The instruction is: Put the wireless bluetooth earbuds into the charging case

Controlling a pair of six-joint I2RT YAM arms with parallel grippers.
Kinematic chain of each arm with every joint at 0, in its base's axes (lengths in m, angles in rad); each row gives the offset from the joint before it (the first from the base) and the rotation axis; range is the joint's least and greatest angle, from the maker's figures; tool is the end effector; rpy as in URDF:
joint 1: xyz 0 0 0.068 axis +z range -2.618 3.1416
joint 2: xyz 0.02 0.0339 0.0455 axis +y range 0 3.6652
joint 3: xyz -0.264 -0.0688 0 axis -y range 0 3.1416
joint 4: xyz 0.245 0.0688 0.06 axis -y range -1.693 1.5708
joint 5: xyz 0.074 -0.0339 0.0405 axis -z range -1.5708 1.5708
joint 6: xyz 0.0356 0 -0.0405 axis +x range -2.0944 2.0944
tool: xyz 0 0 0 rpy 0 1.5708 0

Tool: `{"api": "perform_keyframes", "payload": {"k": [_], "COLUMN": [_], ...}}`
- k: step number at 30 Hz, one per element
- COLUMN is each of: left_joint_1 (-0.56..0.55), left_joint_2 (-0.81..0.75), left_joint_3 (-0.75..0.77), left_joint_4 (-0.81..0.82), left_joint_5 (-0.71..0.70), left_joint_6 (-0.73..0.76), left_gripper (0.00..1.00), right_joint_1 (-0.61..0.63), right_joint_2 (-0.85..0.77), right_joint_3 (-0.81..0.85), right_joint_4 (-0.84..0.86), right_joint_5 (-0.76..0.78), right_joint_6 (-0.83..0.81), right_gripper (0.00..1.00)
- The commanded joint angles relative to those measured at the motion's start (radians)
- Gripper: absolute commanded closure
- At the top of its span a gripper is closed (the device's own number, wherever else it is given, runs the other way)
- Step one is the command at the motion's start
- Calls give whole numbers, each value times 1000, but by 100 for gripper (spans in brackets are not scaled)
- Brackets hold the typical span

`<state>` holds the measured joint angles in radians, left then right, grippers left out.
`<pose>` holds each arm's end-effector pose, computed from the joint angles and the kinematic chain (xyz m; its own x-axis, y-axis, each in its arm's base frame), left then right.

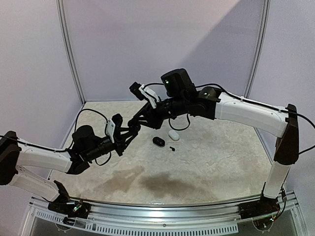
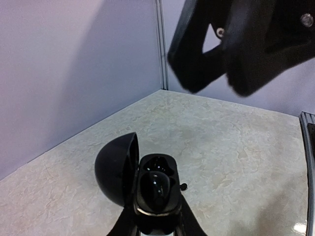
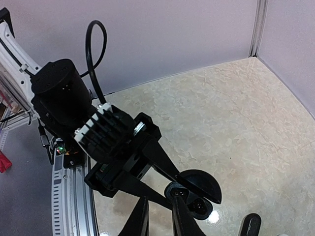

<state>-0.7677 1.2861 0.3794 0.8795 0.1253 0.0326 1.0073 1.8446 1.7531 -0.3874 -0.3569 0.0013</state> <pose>0.1792 -0.1792 0.2079 0.0058 0.0393 -0.9992 0.7791 0.6262 0.0292 0.2224 0.3753 0.3556 -0.2474 -0.3893 -0.8873 -0.9574 0.2389 0.1621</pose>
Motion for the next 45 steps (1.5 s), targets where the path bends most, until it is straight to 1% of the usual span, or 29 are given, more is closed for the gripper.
{"api": "perform_keyframes", "payload": {"k": [1,7,14,21,27,32,35,39,40,42,45], "left_joint_1": [-15,-16,-16,-18,-18,-18,-19,-18,-17,-14,-13], "left_joint_2": [15,22,26,27,26,24,23,4,-3,-11,-13], "left_joint_3": [18,26,36,42,43,44,42,34,31,26,23], "left_joint_4": [27,28,35,38,43,58,53,5,-7,-18,-18], "left_joint_5": [0,5,11,16,17,10,6,-56,-59,-65,-70], "left_joint_6": [3,9,16,19,29,42,45,10,7,8,10], "left_gripper": [100,100,100,100,100,100,100,100,100,100,100], "right_joint_1": [7,7,7,7,5,5,5,-44,-63,-98,-132], "right_joint_2": [45,63,99,120,129,126,127,70,42,-26,-105], "right_joint_3": [42,43,57,54,26,-1,32,111,119,106,66], "right_joint_4": [-24,-11,-12,-32,-37,-42,-63,-60,-50,-12,-11], "right_joint_5": [26,60,57,78,63,23,29,30,33,57,180], "right_joint_6": [-45,-37,-38,-41,-48,-56,-52,-10,46,101,177], "right_gripper": [83,87,87,90,97,97,95,94,93,92,90]}}
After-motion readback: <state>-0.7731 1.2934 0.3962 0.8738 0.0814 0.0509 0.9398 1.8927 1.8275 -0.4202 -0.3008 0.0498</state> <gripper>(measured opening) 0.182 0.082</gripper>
